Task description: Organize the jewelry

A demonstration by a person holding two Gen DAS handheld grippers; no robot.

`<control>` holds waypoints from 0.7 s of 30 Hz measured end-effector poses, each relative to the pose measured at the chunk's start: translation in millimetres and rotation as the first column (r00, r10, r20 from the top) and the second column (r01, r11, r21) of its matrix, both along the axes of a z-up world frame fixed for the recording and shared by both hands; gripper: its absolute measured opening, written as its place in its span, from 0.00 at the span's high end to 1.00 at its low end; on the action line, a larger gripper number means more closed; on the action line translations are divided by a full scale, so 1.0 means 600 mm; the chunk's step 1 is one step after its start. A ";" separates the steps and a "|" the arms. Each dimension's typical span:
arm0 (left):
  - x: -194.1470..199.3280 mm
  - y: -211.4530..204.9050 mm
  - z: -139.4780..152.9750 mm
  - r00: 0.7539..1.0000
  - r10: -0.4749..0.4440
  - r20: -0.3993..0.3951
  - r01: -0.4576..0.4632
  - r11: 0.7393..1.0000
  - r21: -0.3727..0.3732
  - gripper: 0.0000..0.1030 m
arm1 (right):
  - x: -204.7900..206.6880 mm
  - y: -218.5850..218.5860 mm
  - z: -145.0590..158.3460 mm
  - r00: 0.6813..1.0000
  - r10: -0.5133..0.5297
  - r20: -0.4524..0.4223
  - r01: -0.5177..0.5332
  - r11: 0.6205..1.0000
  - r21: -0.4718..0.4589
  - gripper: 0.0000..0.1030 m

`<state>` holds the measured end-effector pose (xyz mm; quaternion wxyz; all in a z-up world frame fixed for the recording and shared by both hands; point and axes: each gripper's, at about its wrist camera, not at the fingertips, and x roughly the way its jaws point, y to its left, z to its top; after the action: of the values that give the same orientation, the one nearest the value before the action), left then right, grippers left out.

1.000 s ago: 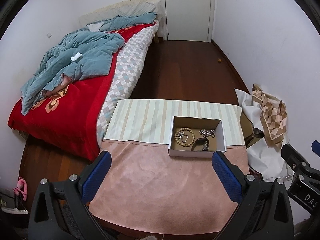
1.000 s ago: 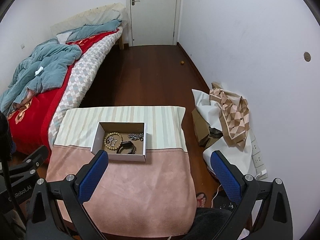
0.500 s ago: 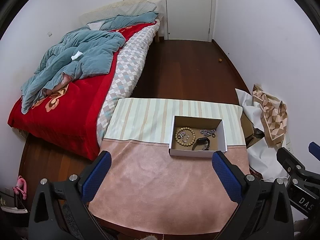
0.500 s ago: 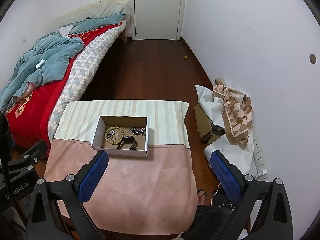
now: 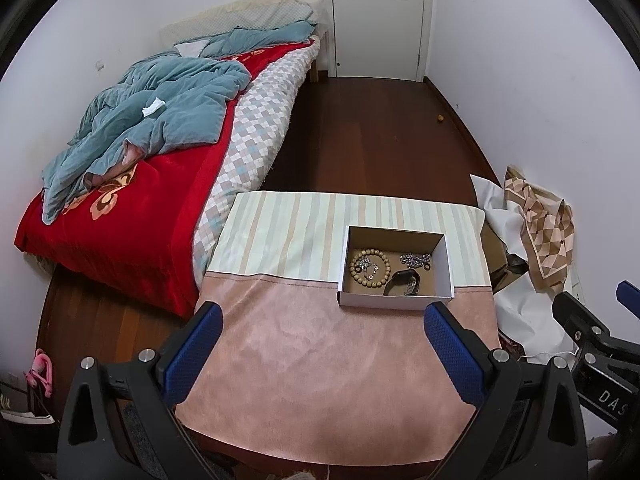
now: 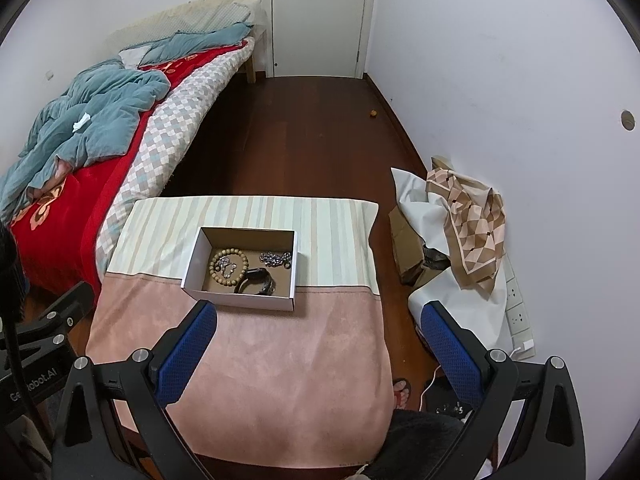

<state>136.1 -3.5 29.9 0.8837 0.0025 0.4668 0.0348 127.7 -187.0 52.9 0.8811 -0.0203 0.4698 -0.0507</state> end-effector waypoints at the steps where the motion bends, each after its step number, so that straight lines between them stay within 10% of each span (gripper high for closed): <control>1: -0.001 0.001 -0.001 1.000 0.001 -0.001 -0.001 1.000 0.001 0.00 | 0.000 0.000 0.000 1.000 0.001 -0.001 -0.001 1.000 0.001 0.00; 21: -0.009 0.006 -0.007 1.000 0.004 0.005 -0.004 1.000 0.006 0.00 | -0.005 0.001 -0.002 1.000 0.005 -0.001 -0.005 1.000 0.000 0.00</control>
<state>130.6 -0.1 25.9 0.8847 0.0043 0.4646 0.0380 124.6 -186.4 51.8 0.8809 -0.0214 0.4704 -0.0482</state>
